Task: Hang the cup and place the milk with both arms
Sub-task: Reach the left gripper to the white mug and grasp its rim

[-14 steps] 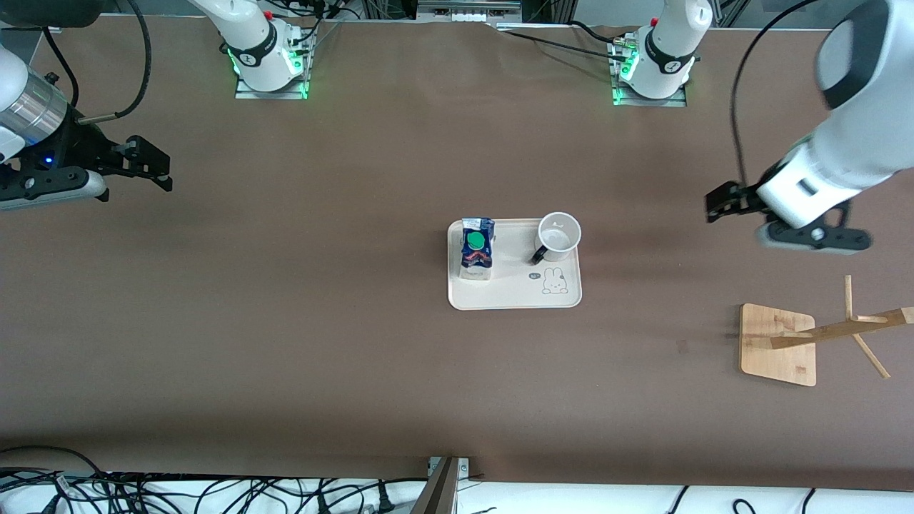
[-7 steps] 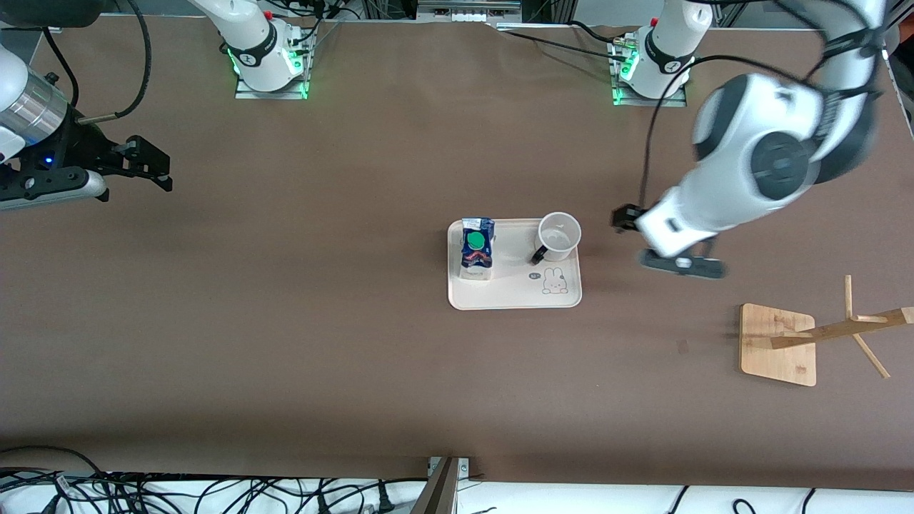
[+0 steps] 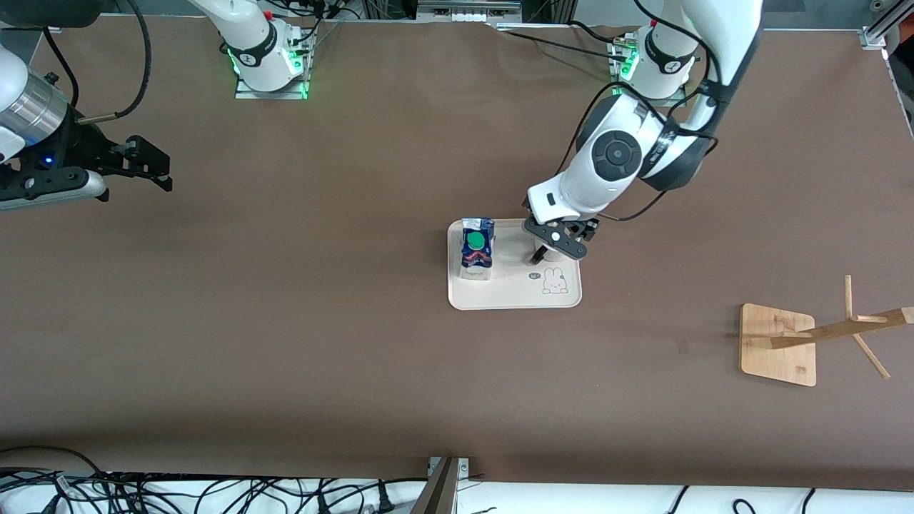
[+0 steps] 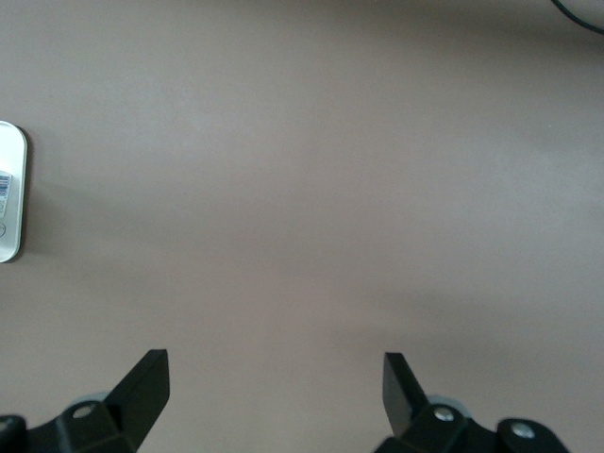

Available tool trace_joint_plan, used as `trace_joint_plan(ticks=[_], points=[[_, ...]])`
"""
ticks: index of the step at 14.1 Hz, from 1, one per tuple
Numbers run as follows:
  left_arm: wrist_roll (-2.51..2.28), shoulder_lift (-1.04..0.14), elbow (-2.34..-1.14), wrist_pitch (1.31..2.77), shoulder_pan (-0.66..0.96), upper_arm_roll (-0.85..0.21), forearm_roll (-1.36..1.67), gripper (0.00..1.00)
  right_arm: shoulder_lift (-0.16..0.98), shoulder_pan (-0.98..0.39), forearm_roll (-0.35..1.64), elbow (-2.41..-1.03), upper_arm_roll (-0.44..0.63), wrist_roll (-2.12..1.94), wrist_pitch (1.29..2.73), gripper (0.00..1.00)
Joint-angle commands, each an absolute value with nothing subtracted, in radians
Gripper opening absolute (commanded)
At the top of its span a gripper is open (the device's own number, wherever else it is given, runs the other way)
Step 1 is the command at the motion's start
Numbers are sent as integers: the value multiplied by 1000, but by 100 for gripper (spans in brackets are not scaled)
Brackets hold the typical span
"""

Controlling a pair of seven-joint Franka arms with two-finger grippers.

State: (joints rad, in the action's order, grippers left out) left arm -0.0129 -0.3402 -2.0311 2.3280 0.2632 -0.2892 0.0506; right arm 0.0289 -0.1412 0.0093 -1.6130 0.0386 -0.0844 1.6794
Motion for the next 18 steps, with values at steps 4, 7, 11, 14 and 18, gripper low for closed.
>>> trace_joint_plan(ticks=[4,7,11,14,18], points=[[-3,-393,-2098,2466,290,-284,-57,66,21,-138,12,-1612,35,-84,1677,100],[-3,-425,-2091,2471,290,-284,-95,0,21,-138,12,-1612,35,-86,1678,100],[-3,-407,-2080,2473,284,-282,-146,0,23,-138,12,-1612,35,-84,1677,100],[-17,-358,-2057,2461,264,-281,-144,0,25,-137,14,-1612,37,-87,1681,100],[-66,-257,-2051,2457,220,-273,-143,0,40,-135,12,-1612,37,-100,1675,100]])
